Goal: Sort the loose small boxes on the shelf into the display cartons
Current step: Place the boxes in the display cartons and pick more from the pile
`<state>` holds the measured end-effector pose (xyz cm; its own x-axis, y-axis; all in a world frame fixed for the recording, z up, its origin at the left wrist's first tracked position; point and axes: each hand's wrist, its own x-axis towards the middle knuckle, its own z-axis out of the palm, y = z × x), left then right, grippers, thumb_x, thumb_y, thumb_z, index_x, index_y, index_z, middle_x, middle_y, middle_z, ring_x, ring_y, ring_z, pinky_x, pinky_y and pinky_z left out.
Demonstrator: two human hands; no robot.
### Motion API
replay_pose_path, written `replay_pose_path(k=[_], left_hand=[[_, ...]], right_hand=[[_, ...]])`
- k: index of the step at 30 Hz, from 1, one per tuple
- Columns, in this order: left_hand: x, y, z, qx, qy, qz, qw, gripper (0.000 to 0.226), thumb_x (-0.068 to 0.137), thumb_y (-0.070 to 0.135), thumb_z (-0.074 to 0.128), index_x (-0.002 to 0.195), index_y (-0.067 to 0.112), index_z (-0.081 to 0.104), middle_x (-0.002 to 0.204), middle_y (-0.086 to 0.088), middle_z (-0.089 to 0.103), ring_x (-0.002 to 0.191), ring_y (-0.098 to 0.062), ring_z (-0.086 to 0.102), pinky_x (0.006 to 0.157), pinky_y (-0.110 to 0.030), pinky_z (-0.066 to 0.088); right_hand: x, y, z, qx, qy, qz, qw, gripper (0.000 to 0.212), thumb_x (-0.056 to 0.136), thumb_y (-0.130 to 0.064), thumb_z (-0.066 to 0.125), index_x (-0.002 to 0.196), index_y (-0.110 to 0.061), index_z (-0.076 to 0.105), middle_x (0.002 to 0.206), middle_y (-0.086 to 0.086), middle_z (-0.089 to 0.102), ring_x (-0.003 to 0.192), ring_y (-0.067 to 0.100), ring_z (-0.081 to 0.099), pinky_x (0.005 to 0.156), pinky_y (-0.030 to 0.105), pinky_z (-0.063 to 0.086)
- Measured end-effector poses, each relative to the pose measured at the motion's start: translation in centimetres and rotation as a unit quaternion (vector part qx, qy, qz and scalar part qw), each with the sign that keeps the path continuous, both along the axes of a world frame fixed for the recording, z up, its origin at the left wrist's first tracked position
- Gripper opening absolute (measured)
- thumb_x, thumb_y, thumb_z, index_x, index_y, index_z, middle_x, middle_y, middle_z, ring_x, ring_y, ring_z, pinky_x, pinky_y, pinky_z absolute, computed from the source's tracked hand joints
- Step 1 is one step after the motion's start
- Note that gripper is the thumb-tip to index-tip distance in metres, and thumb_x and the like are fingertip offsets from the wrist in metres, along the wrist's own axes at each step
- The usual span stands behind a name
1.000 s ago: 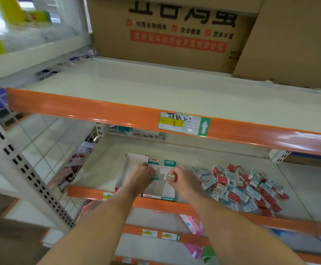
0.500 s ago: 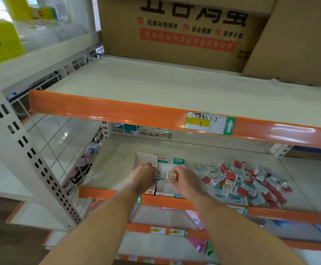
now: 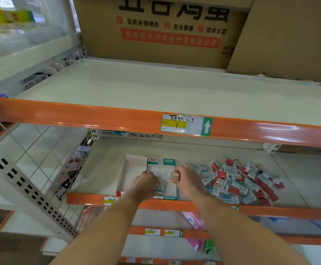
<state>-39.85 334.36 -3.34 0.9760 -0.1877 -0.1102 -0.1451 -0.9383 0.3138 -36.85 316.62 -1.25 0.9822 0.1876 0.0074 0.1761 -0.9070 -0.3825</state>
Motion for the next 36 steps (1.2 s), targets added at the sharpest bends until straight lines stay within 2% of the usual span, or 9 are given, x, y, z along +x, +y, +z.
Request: replay_pose_path(k=[4,8,12,17,22,28,36], left_hand=[[-0.2,0.0,0.1,0.020,0.011,0.003,1.000,0.033,0.092,0.022,0.060,0.124,0.026,0.063,0.120,0.003,0.059,0.112,-0.018,0.050,0.089,-0.029,0.047],[-0.7,-0.2,0.2,0.053,0.019,-0.009,0.998,0.029,0.094,0.020,0.053,0.121,0.025,0.064,0.118,0.002,0.059,0.110,-0.018,0.050,0.088,-0.030,0.049],[-1.1,-0.3,0.2,0.042,0.019,-0.018,0.999,0.041,0.093,0.015,0.053,0.132,0.029,0.056,0.125,0.004,0.057,0.117,-0.019,0.048,0.094,-0.033,0.048],[-1.3,-0.3,0.4,0.100,0.000,-0.060,0.993,0.036,0.098,0.018,0.049,0.131,0.028,0.058,0.125,-0.002,0.055,0.116,-0.022,0.045,0.095,-0.032,0.045],[-1.4,-0.3,0.1,0.108,-0.043,-0.037,0.993,0.034,0.097,0.020,0.051,0.130,0.019,0.060,0.130,-0.004,0.051,0.117,-0.023,0.042,0.097,-0.033,0.045],[-1.0,1.2,0.5,0.037,-0.076,0.027,0.996,0.038,0.093,0.010,0.049,0.128,0.021,0.061,0.134,-0.001,0.049,0.123,-0.021,0.041,0.101,-0.032,0.042],[-1.4,6.2,0.6,0.022,-0.024,0.121,0.992,0.044,0.087,0.004,0.044,0.120,0.026,0.064,0.121,0.000,0.056,0.117,-0.023,0.051,0.093,-0.035,0.046]], right_hand=[[0.0,0.1,-0.2,-0.002,0.003,0.016,1.000,0.028,0.091,-0.029,0.069,0.117,-0.020,0.063,0.114,-0.003,0.061,0.102,0.016,0.058,0.086,0.029,0.048],[0.0,0.8,-0.3,0.011,-0.002,0.031,0.999,0.029,0.091,-0.029,0.068,0.118,-0.020,0.062,0.114,-0.005,0.059,0.097,0.011,0.054,0.083,0.023,0.043],[-0.1,1.3,-0.6,0.020,0.006,0.036,0.999,0.027,0.090,-0.029,0.070,0.115,-0.023,0.061,0.112,-0.007,0.058,0.092,0.009,0.050,0.081,0.022,0.043],[0.1,1.8,-0.9,0.019,0.015,0.035,0.999,0.024,0.088,-0.030,0.072,0.110,-0.024,0.063,0.109,-0.007,0.060,0.096,0.013,0.057,0.083,0.029,0.052],[0.5,2.2,-1.0,0.021,0.027,0.046,0.998,0.022,0.087,-0.028,0.072,0.108,-0.023,0.064,0.109,-0.005,0.060,0.098,0.016,0.058,0.086,0.034,0.053],[0.5,2.8,-1.1,0.018,0.034,0.059,0.998,0.024,0.091,-0.029,0.069,0.114,-0.024,0.063,0.110,-0.006,0.059,0.097,0.014,0.058,0.085,0.029,0.051],[0.4,6.6,-0.2,0.022,0.039,0.099,0.994,0.019,0.091,-0.030,0.067,0.107,-0.021,0.064,0.109,-0.002,0.061,0.091,0.018,0.061,0.082,0.035,0.054]])
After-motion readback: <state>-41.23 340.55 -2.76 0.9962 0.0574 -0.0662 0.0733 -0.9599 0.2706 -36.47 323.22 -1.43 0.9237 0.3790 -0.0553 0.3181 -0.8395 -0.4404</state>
